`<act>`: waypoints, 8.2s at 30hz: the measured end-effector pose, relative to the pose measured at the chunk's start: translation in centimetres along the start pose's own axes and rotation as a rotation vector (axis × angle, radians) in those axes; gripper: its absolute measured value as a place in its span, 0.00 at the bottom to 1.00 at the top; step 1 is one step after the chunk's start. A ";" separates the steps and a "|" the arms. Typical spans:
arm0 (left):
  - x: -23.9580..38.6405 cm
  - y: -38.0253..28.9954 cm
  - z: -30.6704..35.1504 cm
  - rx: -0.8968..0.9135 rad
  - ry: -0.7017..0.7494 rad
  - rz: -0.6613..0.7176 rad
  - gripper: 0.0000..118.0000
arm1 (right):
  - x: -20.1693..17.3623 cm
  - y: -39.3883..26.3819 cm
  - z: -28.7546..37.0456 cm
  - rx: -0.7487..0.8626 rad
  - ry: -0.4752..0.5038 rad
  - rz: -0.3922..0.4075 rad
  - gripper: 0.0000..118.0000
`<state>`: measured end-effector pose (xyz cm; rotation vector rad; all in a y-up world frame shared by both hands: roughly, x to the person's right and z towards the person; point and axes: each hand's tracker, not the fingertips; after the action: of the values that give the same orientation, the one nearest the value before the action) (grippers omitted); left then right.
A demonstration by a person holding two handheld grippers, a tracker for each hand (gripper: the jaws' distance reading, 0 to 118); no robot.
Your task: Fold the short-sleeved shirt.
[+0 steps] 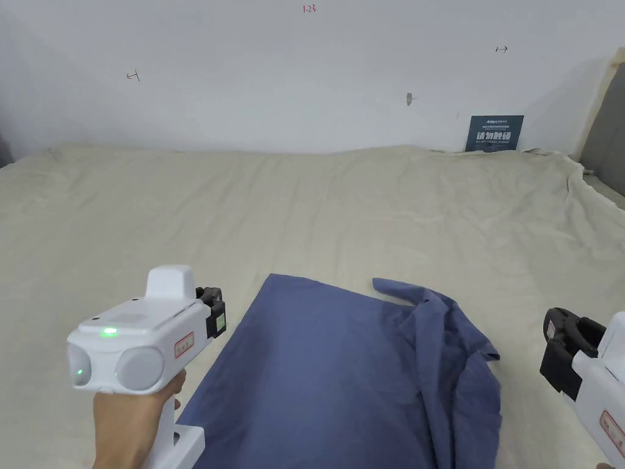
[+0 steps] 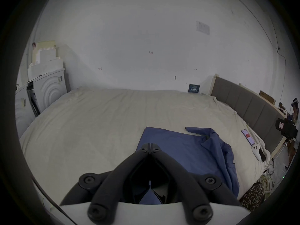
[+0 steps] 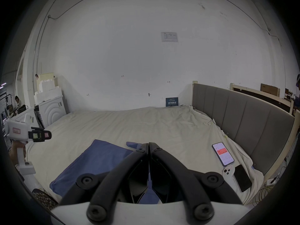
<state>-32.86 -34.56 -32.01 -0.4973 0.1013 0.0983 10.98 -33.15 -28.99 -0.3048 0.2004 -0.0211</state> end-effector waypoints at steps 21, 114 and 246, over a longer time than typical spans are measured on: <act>-0.4 2.4 -34.4 -0.468 0.036 -0.006 0.76 | 3.5 -3.4 -14.6 -0.151 -0.068 -0.042 0.00; -11.8 32.2 -6.7 0.369 0.327 -0.019 0.00 | 1.9 31.5 -24.7 0.275 -0.035 0.070 0.03; -14.4 -19.3 2.3 -0.485 0.289 0.272 0.75 | -0.2 -4.4 3.9 -0.035 -0.072 0.001 0.00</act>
<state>-44.71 -51.35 -19.16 -0.9797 0.4352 0.3214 11.66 -36.16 -23.95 -0.3397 0.1292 -0.0058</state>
